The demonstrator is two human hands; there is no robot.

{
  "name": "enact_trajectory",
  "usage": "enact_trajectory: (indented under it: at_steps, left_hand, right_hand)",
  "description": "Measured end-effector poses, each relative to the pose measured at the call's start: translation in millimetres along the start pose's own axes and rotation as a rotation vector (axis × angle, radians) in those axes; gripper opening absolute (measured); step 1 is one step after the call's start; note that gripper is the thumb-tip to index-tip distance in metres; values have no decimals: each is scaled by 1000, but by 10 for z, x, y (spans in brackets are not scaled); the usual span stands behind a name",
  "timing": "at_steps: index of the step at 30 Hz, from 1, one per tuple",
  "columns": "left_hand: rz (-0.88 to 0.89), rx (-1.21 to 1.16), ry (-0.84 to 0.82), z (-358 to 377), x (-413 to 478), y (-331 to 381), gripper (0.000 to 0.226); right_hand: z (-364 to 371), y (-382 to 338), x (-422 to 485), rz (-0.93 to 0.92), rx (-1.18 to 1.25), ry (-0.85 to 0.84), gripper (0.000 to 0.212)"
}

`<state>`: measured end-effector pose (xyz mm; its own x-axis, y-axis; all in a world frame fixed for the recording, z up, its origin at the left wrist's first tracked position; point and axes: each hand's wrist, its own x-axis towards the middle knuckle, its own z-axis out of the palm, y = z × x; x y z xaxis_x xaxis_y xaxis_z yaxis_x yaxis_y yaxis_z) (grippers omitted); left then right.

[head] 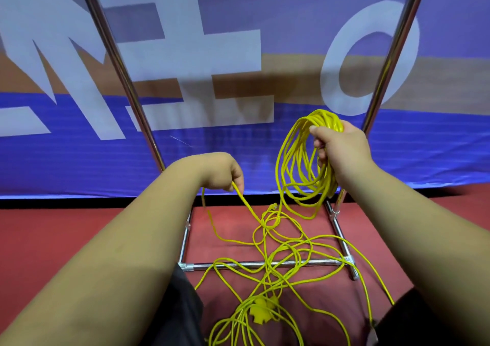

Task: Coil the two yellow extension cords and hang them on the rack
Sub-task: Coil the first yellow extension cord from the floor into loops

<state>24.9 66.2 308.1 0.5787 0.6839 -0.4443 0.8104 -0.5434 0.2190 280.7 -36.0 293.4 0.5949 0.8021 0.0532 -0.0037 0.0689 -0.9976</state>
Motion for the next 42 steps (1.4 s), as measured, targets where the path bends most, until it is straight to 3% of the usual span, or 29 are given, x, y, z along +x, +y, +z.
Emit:
enact_trajectory:
  at_steps: [4, 7, 12, 19, 23, 27, 30, 32, 34, 38, 42]
  left_hand:
    - [158, 14, 212, -72, -5, 9, 34]
    - [95, 107, 298, -86, 54, -78, 42]
    - [-137, 228, 82, 10, 108, -120, 13]
    - [-143, 253, -228, 306, 149, 120, 38]
    - [-180, 309, -388, 497, 241, 202, 37]
    - [-272, 112, -497, 802, 338, 147, 54]
    - [-187, -133, -401, 1047, 437, 131, 78]
    - [-107, -321, -293, 1170, 447, 171, 84]
    - [33, -334, -202, 1296, 453, 180, 84]
    - [233, -254, -180, 1515, 440, 213, 66]
    - [341, -238, -346, 1656, 395, 248, 35]
  right_hand:
    - [-8, -35, -30, 8, -35, -54, 16]
    - [9, -65, -60, 17, -22, -59, 16]
    - [7, -69, -60, 49, 58, -28, 19]
    - [-72, -93, 0, 228, 335, 73, 20]
    - [-85, -68, 45, 261, 420, 113, 21]
    - [-84, -102, 42, 281, 480, 67, 19]
    - [-72, -154, 10, 297, 520, -5, 18]
    - [-61, -184, -9, 304, 535, -60, 19]
    - [-54, -205, -31, 313, 549, -123, 21]
    - [-47, -271, -81, 333, 554, -251, 24]
    - [-45, -316, -112, 349, 516, -336, 25]
